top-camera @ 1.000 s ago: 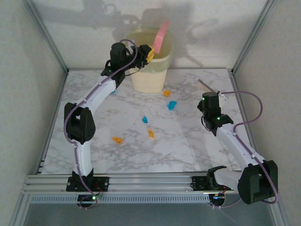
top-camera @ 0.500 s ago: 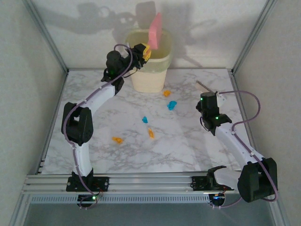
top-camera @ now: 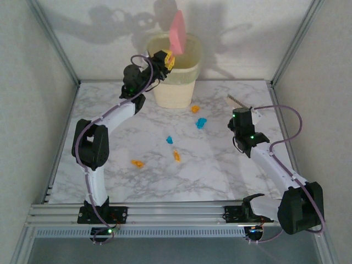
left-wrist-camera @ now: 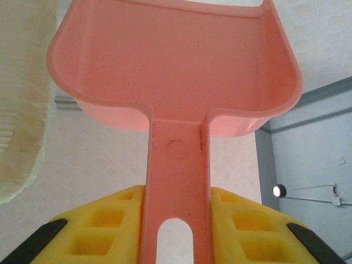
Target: Sweep away the paper scraps from the table
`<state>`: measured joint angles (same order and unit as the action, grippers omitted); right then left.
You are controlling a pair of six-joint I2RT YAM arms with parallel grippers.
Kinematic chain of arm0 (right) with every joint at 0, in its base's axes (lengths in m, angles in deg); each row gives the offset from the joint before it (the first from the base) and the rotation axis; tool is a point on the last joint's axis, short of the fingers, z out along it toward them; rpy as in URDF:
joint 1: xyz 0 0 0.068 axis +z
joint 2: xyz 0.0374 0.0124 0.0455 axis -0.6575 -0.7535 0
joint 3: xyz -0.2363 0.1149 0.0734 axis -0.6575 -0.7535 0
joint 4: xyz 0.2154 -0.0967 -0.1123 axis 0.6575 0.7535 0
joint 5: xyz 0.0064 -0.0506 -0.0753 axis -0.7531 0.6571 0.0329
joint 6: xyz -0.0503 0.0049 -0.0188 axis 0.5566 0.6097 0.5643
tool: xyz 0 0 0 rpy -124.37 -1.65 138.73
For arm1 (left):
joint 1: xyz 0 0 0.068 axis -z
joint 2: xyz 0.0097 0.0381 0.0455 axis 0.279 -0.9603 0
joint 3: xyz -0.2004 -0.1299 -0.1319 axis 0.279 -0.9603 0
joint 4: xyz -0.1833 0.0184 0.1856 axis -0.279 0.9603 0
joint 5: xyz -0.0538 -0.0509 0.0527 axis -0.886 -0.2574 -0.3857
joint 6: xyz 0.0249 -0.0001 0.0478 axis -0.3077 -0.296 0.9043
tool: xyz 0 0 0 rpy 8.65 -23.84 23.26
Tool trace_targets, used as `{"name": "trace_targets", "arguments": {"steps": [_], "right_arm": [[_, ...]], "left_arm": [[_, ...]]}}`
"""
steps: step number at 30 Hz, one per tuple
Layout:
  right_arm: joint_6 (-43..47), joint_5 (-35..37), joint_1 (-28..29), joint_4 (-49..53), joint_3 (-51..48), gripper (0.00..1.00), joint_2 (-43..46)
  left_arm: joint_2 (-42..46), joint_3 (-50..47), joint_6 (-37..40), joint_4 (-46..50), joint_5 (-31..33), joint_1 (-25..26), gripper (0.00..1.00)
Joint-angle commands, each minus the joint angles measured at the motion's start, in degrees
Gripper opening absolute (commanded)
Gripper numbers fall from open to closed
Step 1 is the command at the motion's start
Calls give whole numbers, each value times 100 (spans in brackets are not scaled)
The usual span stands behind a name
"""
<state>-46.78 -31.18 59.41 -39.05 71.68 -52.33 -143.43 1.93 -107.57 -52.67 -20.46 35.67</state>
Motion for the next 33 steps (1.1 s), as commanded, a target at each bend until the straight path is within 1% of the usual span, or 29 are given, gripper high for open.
{"name": "trace_targets", "arguments": {"steps": [1, 6, 10, 13, 16, 20, 23, 26, 28, 30, 33], "right_arm": [[85, 297, 42, -212, 214, 0, 0], [91, 307, 46, -229, 207, 0, 22], [89, 315, 55, -265, 182, 0, 33], [75, 327, 58, -270, 170, 0, 27], [53, 379, 52, -269, 146, 0, 65], [-66, 595, 44, -324, -48, 0, 325], [-133, 745, 47, -651, -397, 0, 737], [-153, 849, 30, -757, -587, 0, 1042], [-117, 824, 9, -705, -563, 0, 1085], [-96, 703, -9, -556, -405, 0, 1020], [45, 351, -24, -227, -35, 0, 785]], "left_arm": [[389, -61, 271, -218, -31, 46, 0], [766, -129, 868, 87, -224, 118, 0], [1182, -127, 1601, 777, -425, 207, 0], [1619, -355, 2323, 1363, -470, 316, 0], [2178, -757, 3238, 2046, -388, 496, 0], [3105, -1464, 4803, 3304, 234, 1004, 0], [3718, -2023, 5662, 4002, 662, 1398, 0], [4442, -2732, 6166, 4480, 1113, 1628, 0], [4911, -3237, 6354, 4706, 1276, 1703, 0], [5291, -3647, 6491, 5019, 1443, 1765, 0], [5622, -4081, 6644, 5606, 1761, 1875, 0]]}}
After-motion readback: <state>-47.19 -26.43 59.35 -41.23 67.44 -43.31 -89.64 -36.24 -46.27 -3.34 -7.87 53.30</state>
